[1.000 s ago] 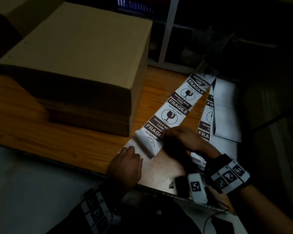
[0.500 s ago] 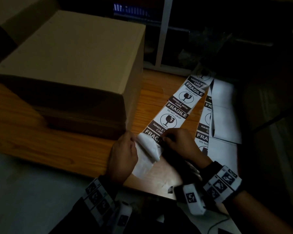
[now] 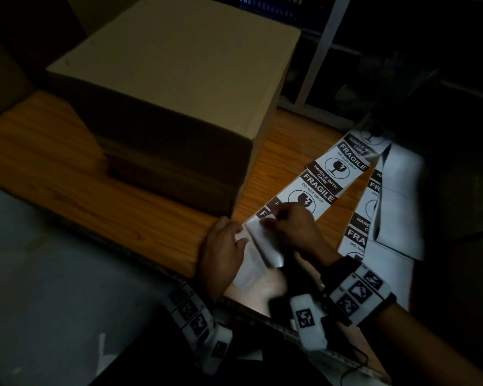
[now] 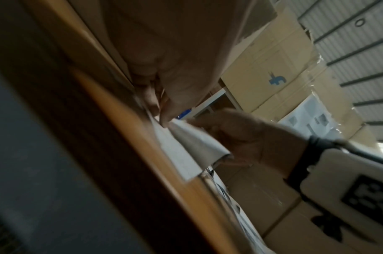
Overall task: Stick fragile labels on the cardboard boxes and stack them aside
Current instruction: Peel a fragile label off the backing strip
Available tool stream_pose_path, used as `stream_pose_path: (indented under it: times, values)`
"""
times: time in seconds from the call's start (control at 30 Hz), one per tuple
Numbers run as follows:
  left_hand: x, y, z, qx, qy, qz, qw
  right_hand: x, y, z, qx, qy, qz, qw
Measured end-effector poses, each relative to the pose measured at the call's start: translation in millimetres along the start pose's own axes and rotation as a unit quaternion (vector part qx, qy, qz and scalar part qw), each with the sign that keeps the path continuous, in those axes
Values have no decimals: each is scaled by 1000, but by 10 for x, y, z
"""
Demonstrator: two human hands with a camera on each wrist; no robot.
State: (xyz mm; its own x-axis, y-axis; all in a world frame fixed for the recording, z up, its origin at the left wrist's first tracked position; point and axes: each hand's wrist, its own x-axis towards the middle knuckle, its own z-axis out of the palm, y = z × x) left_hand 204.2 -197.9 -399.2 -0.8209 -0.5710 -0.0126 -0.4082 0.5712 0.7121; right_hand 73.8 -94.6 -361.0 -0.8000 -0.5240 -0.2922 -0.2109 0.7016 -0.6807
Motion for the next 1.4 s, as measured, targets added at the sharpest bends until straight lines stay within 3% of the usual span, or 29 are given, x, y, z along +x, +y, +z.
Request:
stream_pose_path:
  times: [0.1,0.23,0.47,0.53,0.7,0.83,0.97,1.13,1.4]
  values:
    - [-43,-16,36,52,-3,43,998,-3,161,-36,102,11,25,994]
    - [-69,-25,69,110,-11,73,991,-77,168,-1,61,-46,-54,996]
    - [-135,-55,132,210,2,110,972,-38,100,-21,117,-103,-63,986]
    - [-144,-47,129,225,18,126,966,-24,81,-5,123,-88,-48,987]
    - [-206,-57,130,268,35,126,954,62,24,86,19,-56,-27,998]
    - [-229,-39,119,286,34,107,952,88,-14,141,-3,-33,-3,999]
    - [-217,-101,110,289,-3,110,951,102,-20,140,-43,-69,-3,997]
    - [-244,-220,123,280,-38,124,951,72,66,118,15,-72,18,997]
    - [-252,-259,139,278,-45,115,953,-63,222,220,174,-8,78,982]
